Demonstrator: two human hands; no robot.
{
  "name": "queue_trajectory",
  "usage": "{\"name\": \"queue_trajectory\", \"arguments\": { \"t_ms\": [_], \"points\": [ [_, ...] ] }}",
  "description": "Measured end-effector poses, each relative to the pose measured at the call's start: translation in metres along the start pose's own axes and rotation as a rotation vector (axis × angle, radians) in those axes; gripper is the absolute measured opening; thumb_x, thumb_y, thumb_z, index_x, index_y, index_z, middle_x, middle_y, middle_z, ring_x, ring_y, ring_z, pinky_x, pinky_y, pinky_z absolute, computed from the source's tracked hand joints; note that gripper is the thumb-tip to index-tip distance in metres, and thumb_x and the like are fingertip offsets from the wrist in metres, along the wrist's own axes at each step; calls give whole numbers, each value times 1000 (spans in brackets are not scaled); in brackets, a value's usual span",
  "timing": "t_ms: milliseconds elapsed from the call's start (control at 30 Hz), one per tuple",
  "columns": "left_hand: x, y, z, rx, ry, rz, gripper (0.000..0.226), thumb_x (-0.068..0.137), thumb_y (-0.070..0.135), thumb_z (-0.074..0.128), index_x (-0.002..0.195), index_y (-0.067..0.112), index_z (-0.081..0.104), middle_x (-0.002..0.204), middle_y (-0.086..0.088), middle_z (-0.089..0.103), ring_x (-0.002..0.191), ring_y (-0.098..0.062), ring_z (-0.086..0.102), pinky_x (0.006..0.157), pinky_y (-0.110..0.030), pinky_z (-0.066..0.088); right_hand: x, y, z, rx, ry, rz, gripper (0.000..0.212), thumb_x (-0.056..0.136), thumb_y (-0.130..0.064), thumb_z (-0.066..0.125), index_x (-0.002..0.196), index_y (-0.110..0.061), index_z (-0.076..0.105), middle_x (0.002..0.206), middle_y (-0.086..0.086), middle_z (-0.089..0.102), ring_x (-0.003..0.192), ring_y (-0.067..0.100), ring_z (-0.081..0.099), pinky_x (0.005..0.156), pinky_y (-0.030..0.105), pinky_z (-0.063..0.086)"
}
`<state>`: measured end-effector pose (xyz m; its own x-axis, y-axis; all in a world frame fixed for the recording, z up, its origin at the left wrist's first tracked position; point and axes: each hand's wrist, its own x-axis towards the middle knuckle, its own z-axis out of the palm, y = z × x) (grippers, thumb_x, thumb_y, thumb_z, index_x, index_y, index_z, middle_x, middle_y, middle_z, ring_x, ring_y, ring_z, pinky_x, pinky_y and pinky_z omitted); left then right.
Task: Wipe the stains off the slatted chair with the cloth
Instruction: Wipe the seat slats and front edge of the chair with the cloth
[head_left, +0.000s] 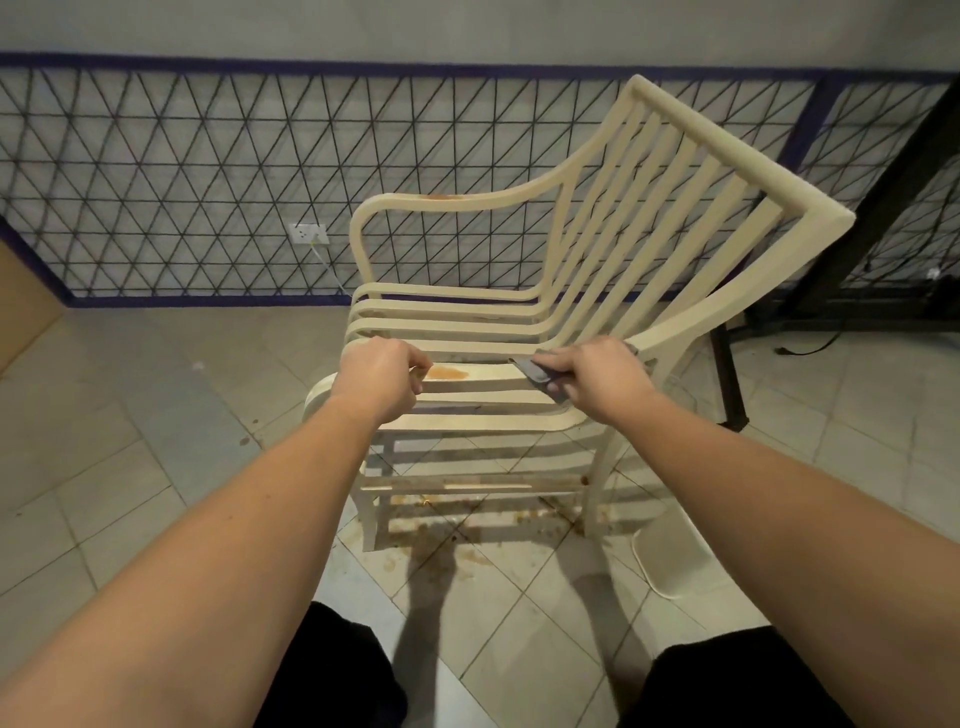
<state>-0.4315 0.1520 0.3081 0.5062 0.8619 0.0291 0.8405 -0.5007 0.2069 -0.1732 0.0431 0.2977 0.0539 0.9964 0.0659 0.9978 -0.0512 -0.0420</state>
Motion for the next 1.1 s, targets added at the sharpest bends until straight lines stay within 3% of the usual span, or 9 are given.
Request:
{"name": "queue_trajectory", "arguments": {
  "t_ms": [133,267,367,433,667,800,900,1033,1100],
  "points": [
    [-1,-3,-1,9,-35,37,20,91,14,64,103,26,74,91,7,73,93,-22,66,82,-38,57,13,-19,8,115,-41,28,32,89,-34,61,117,-48,55,93,-7,72,88,25,64,74,44,57],
    [1,-17,-8,-78,-108,135,15,96,23,63,107,27,71,102,7,72,95,-18,66,83,-37,57,20,-18,14,7,-28,-121,33,95,-42,54,128,-44,49,106,-7,66,96,23,62,78,42,52],
    [1,-38,-12,-131,-77,147,41,90,29,73,130,27,64,127,7,67,109,-16,64,97,-36,53,30,-23,14,39,-116,-139,38,99,-47,47,136,-46,42,116,-4,63,102,23,59,83,45,51],
    [0,-54,-13,-105,-110,97,51,86,33,78,134,26,62,132,5,65,116,-19,62,102,-40,51,37,-34,17,120,-159,-168,39,99,-49,45,138,-48,39,123,-7,62,107,23,59,87,45,50],
    [0,-69,-5,-120,-90,34,37,88,35,73,124,25,71,111,4,73,102,-19,65,96,-40,55,49,-75,35,258,-11,-226,46,101,-37,50,146,-39,44,145,-12,53,133,16,50,107,37,43],
    [3,-72,-1,-134,-83,35,29,87,36,72,115,29,75,103,7,74,97,-18,65,90,-34,54,41,-58,39,275,19,-395,47,97,-18,61,142,-28,52,147,-11,49,140,13,42,116,33,34],
    [3,-74,1,-110,-85,41,18,86,38,68,96,25,75,88,3,74,87,-21,65,82,-35,55,37,-44,22,325,-5,-404,44,99,-19,59,140,-31,54,143,-15,53,134,7,48,113,29,38],
    [2,-74,1,-80,-89,59,21,86,40,65,88,20,71,89,-1,74,85,-23,65,83,-40,56,37,-43,11,388,-7,-156,35,104,-37,44,137,-47,53,121,-21,65,102,7,59,83,30,49],
    [1,-73,0,-66,-90,63,14,87,39,66,83,26,65,95,-2,75,90,-23,65,86,-38,54,40,-54,18,297,-61,-180,37,104,-45,37,139,-47,48,133,-18,61,117,13,58,91,36,50]
  ]
}}
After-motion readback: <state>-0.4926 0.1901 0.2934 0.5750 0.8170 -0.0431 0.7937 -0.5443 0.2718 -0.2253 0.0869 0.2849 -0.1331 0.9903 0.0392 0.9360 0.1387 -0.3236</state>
